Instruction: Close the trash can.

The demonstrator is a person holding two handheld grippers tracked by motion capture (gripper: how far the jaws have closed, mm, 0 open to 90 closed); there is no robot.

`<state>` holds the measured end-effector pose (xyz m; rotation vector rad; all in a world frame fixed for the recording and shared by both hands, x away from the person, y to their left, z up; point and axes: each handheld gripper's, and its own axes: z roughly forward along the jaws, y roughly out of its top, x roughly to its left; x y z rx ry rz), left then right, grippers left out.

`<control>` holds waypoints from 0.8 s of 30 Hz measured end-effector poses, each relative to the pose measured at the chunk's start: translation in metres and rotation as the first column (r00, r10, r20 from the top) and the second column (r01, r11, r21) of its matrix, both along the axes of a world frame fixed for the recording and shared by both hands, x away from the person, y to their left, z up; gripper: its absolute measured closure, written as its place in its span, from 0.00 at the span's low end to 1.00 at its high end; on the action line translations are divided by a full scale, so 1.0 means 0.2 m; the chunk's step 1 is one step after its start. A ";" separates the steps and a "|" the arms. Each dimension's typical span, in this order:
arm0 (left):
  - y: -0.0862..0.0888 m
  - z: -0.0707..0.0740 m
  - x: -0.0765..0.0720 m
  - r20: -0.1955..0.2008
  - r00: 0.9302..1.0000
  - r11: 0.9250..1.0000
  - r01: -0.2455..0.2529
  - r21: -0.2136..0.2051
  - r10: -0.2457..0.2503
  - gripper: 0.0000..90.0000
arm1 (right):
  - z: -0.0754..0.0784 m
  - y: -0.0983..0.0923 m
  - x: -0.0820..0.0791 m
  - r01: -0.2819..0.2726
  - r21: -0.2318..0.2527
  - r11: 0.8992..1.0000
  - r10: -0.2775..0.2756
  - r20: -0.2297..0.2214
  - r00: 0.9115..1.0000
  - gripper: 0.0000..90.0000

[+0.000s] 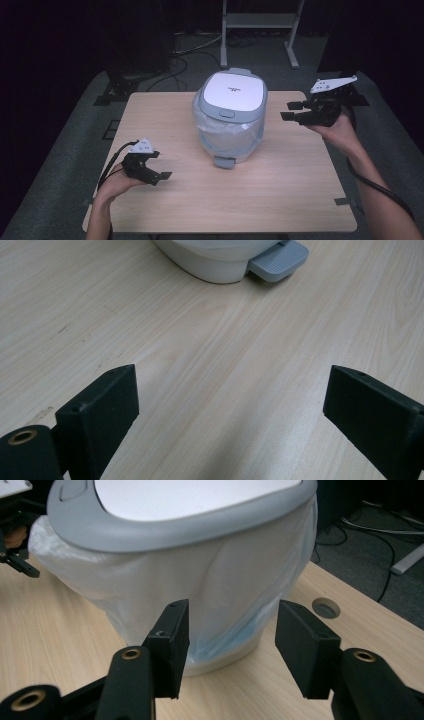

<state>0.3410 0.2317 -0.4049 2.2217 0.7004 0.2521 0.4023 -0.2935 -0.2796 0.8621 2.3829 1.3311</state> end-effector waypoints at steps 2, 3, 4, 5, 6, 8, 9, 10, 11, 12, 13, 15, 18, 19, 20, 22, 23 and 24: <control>0.00 0.00 0.00 -0.002 1.000 1.000 -0.002 0.001 0.002 0.07 | -0.02 -0.01 0.00 0.006 0.003 1.000 -0.006 -0.005 1.000 0.50; 0.00 0.00 0.00 -0.002 1.000 1.000 0.000 0.004 0.000 0.07 | -0.03 -0.01 0.00 0.007 0.002 1.000 -0.007 -0.008 1.000 0.50; 0.00 -0.01 0.00 -0.004 1.000 1.000 0.000 0.004 0.000 0.07 | -0.04 -0.01 0.00 0.010 0.002 1.000 -0.010 -0.011 1.000 0.49; 0.00 -0.01 0.00 -0.004 1.000 1.000 -0.001 0.005 0.001 0.07 | -0.05 -0.01 -0.01 0.012 0.000 1.000 -0.012 -0.014 1.000 0.49; 0.00 -0.01 0.00 -0.005 1.000 1.000 -0.003 0.004 0.003 0.07 | -0.06 -0.01 -0.01 0.014 -0.001 1.000 -0.014 -0.018 1.000 0.49; 0.00 -0.01 0.00 -0.004 1.000 1.000 -0.005 0.001 0.005 0.07 | -0.07 -0.02 -0.01 0.017 0.001 1.000 -0.017 -0.021 1.000 0.49; 0.00 -0.01 0.00 -0.005 1.000 1.000 -0.006 0.000 0.006 0.07 | -0.09 -0.02 -0.01 0.017 0.001 1.000 -0.017 -0.021 1.000 0.49; 0.00 -0.02 0.00 -0.004 1.000 1.000 -0.006 0.000 0.006 0.07 | -0.09 -0.02 -0.01 0.019 0.000 1.000 -0.019 -0.024 1.000 0.49; 0.00 -0.02 0.01 -0.005 1.000 1.000 -0.006 0.001 0.006 0.07 | -0.10 -0.02 -0.02 0.021 -0.002 1.000 -0.021 -0.027 0.999 0.49; 0.01 -0.02 0.01 -0.006 1.000 1.000 -0.008 0.000 0.008 0.07 | -0.11 -0.03 -0.02 0.024 -0.005 1.000 -0.024 -0.032 0.999 0.49; 0.01 -0.02 0.01 -0.005 1.000 1.000 -0.007 0.002 0.007 0.07 | -0.13 -0.03 -0.02 0.024 -0.003 1.000 -0.025 -0.031 0.999 0.48; 0.01 -0.03 0.01 -0.006 1.000 1.000 -0.006 0.005 0.006 0.07 | -0.15 -0.03 -0.02 0.028 0.000 1.000 -0.028 -0.040 0.999 0.48; 0.01 -0.03 0.01 -0.007 1.000 1.000 -0.007 0.003 0.007 0.07 | -0.18 -0.04 -0.03 0.033 0.001 0.999 -0.033 -0.048 0.998 0.48; 0.01 -0.03 0.01 -0.006 1.000 1.000 -0.007 0.006 0.007 0.07 | -0.19 -0.04 -0.03 0.034 -0.001 0.999 -0.034 -0.052 0.998 0.48; 0.01 -0.03 0.01 -0.005 1.000 1.000 -0.006 0.006 0.006 0.07 | -0.20 -0.04 -0.03 0.036 -0.003 0.999 -0.036 -0.054 0.998 0.48; 0.01 -0.03 0.01 -0.004 1.000 1.000 -0.008 0.008 0.008 0.07 | -0.21 -0.04 -0.03 0.037 -0.003 0.999 -0.037 -0.057 0.998 0.48; 0.01 -0.03 0.02 -0.003 1.000 1.000 -0.007 0.009 0.007 0.07 | -0.22 -0.05 -0.03 0.037 -0.003 0.999 -0.037 -0.058 0.998 0.48; 0.01 -0.04 0.02 -0.003 1.000 1.000 -0.007 0.012 0.007 0.07 | -0.23 -0.05 -0.03 0.039 -0.004 0.999 -0.039 -0.059 0.997 0.48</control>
